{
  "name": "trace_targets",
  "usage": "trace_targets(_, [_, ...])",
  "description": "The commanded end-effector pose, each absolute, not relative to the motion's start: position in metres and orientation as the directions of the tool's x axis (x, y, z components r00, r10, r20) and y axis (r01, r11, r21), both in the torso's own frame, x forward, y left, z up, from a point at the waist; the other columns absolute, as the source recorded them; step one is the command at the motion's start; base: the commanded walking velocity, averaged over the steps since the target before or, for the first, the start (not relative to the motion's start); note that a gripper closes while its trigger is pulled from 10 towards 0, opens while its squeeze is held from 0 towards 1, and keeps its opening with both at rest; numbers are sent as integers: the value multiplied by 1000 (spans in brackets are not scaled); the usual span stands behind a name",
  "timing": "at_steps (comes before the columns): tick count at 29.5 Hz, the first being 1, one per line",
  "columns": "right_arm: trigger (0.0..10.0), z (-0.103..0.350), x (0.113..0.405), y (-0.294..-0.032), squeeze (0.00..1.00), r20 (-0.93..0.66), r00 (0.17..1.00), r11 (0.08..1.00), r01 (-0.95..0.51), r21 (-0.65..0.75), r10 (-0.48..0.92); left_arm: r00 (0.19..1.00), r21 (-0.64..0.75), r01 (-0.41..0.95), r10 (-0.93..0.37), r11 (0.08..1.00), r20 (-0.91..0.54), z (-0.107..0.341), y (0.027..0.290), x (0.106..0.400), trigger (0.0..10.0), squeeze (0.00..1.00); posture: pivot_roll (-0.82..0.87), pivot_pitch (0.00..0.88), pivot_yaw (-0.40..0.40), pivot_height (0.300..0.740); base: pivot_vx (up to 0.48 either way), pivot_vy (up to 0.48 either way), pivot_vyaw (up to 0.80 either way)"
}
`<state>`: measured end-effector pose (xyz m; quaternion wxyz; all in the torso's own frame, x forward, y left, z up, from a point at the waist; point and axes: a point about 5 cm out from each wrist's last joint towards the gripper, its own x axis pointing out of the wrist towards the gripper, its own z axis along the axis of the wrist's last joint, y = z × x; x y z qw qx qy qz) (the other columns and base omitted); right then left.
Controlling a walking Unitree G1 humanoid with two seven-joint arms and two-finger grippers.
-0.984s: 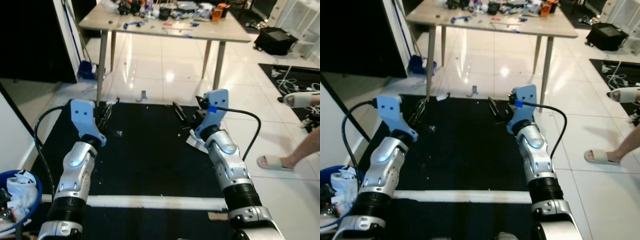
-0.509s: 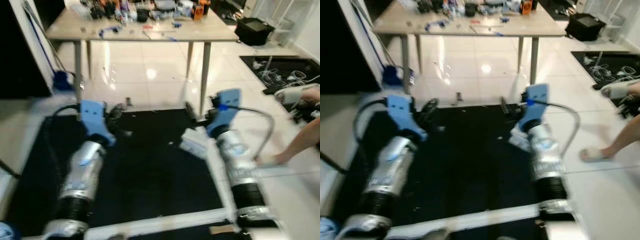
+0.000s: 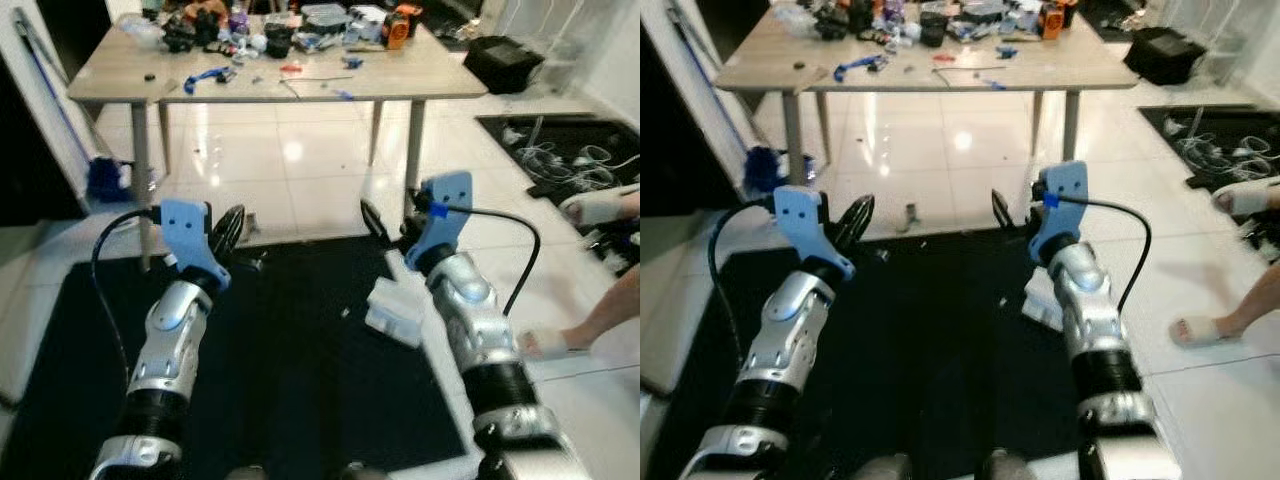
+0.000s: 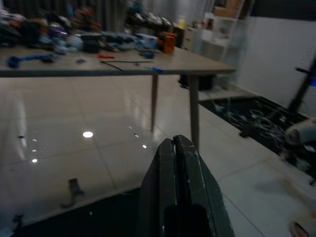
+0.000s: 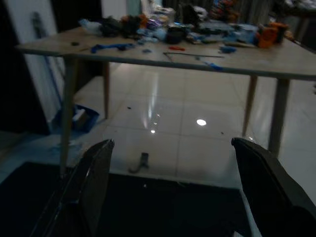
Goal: Picking trash to rubbish bin
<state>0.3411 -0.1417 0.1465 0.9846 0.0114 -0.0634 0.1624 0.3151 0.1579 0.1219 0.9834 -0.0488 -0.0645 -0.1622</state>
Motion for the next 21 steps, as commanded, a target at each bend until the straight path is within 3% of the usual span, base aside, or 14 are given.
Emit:
trace_targets(1, [10000,144,341,-147,0,123,944,951,-309,5,306,934,-73,340,-328,937,143,122,155,315,10000,0,-4,0,-12,740,480,0,0])
trace_targets(21, [10000,145,341,-148,0,126,944,951,-308,7,305,933,-71,342,-329,937,148,122,155,316,10000,0,-4,0,-9,740,480,0,0])
